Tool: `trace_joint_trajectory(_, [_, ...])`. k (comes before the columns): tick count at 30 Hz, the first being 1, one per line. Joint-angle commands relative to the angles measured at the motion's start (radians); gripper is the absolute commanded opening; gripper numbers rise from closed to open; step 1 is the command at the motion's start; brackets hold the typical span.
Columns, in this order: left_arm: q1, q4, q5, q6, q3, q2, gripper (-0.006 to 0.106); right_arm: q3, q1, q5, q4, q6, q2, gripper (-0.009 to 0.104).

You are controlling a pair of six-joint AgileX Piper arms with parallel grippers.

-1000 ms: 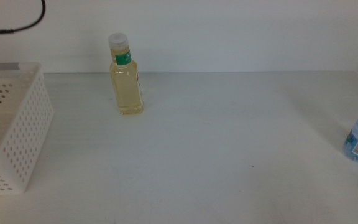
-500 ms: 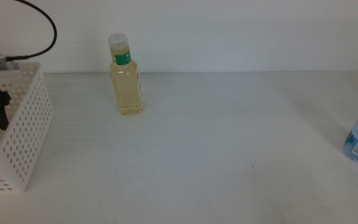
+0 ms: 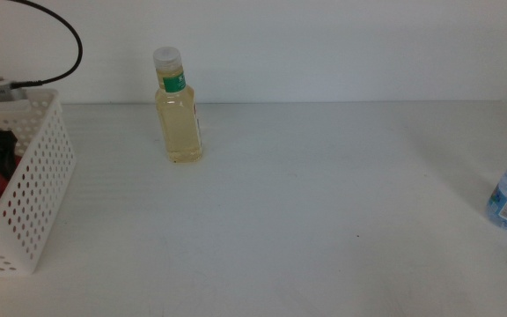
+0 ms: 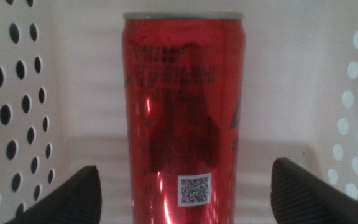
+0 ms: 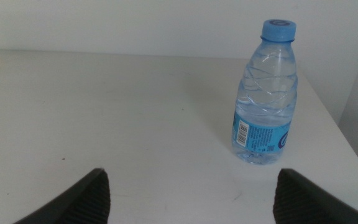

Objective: Use arms to grab the bottles and put them into the dustbin to the left of the table.

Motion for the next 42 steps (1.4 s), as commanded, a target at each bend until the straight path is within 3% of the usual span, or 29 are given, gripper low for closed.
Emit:
trace_joint_trajectory(1, [-0.010,-0.016,0.009,0.003,-0.041,-0.083,0.090,-0.028,-0.006,-0.078,-0.007,-0.015,-0.027,0.076])
trace_joint_trajectory(8, [-0.056,-0.011,0.076,-0.081,-0.111,-0.202,0.090,-0.028,-0.006,-0.078,-0.007,-0.015,-0.027,0.076])
trace_joint_trajectory(14, [-0.175,0.003,0.055,-0.162,-0.109,-0.331,0.090,-0.028,-0.006,-0.078,-0.007,-0.015,-0.027,0.076])
trace_joint_trajectory(21, [-0.362,0.111,0.054,-0.298,-0.096,-0.459,0.090,-0.028,-0.006,-0.078,-0.007,-0.015,-0.027,0.076])
trace_joint_trajectory(33, [-0.619,0.258,-0.193,-0.505,0.257,-0.726,0.090,-0.028,-0.006,-0.078,-0.007,-0.015,-0.027,0.076])
trace_joint_trajectory(42, [-0.714,0.335,-0.655,-0.652,0.656,-0.895,0.090,-0.028,-0.006,-0.078,-0.007,-0.015,-0.027,0.076])
